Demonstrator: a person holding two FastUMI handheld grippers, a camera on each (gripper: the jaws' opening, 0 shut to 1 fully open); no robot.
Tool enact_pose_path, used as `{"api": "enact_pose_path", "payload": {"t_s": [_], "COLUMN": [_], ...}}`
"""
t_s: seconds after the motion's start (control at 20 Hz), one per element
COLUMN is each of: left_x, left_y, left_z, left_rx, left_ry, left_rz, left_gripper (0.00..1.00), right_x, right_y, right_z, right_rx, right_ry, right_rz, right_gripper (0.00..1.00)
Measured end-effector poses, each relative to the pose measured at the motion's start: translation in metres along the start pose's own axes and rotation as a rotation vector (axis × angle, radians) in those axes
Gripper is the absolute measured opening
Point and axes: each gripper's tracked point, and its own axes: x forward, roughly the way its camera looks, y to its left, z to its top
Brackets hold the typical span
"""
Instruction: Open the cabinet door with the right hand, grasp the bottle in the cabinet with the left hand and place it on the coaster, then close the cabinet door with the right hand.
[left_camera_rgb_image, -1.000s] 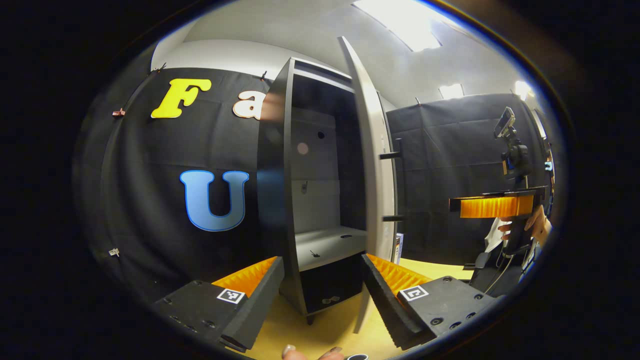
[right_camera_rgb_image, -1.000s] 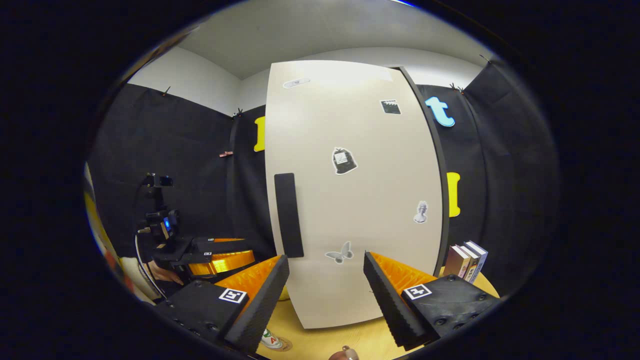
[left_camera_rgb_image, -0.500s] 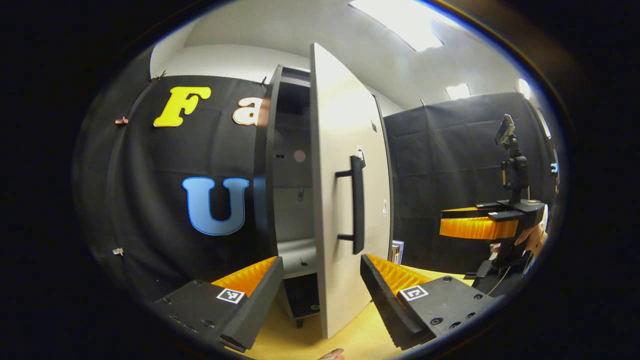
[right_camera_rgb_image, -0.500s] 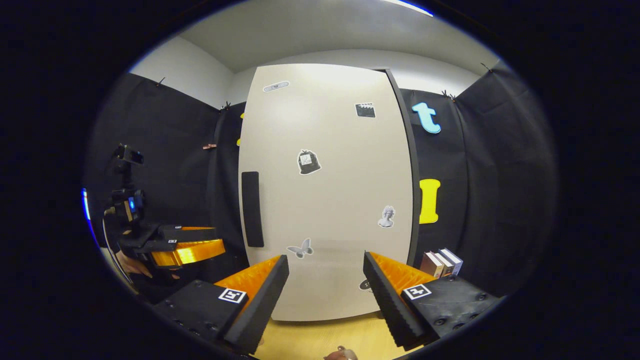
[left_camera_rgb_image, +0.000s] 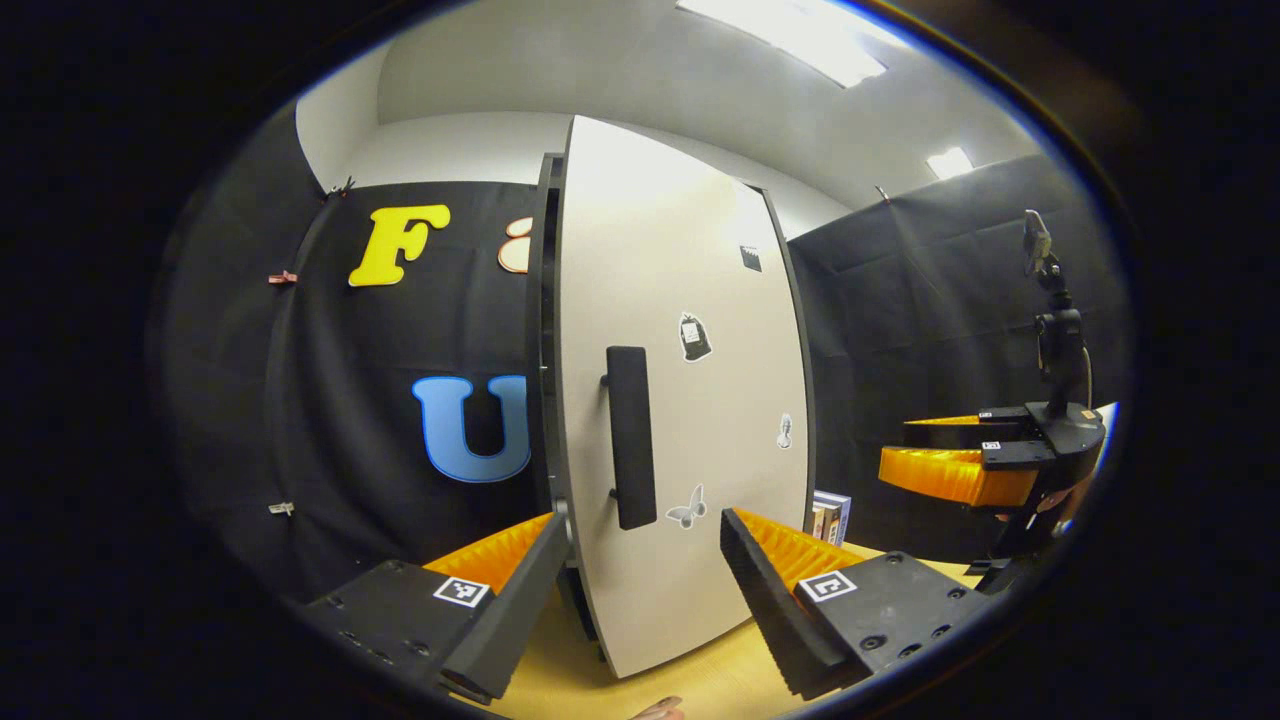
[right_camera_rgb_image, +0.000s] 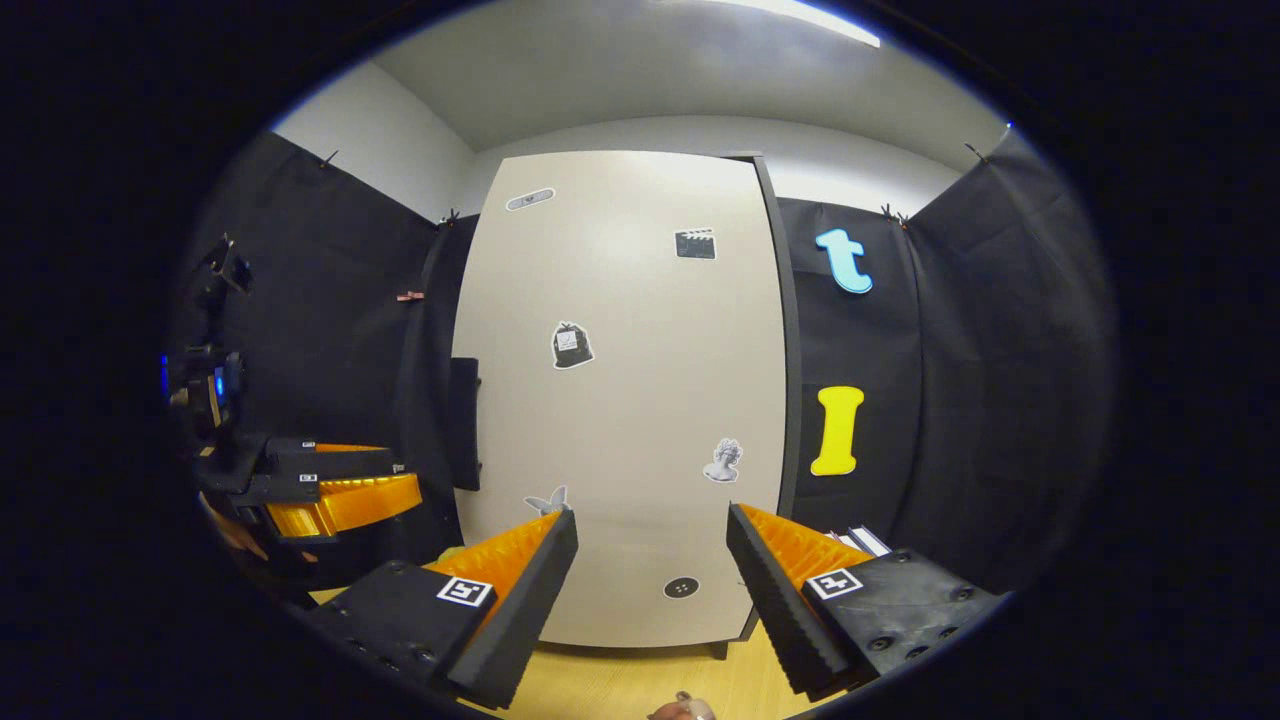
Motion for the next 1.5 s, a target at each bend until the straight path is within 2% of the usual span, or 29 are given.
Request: {"api": "enact_pose_path", "payload": {"t_s": [0.25,0.55,0.8,1.15,1.5], "left_x": [0.006,0.011,0.008,0.014,0.014], "left_y": [-0.026,-0.038,-0.037,-0.036,-0.029], "left_z": [0.005,0.000,0.001,0.003,0.003], "left_rx": [0.008,-0.019,-0.008,0.001,0.006], "left_ry": [-0.012,0.004,0.008,-0.004,0.001], "left_rz": [-0.018,-0.058,-0.057,-0.072,-0.068], "left_gripper": [0.96,0.96,0.96,0.96,0.96], "right_x": [-0.004,-0.008,-0.006,-0.003,0.000], "right_y": [0.001,-0.008,-0.011,-0.006,-0.011], "right_z": [0.004,0.009,-0.001,0.001,-0.011], "right_rx": [0.016,-0.002,-0.031,-0.043,-0.083], "right_ry": [-0.018,-0.031,0.010,0.001,0.043], "right_rz": [0.034,0.006,-0.026,-0.023,-0.045], "right_gripper": [0.97,0.97,0.98,0.97,0.97]}}
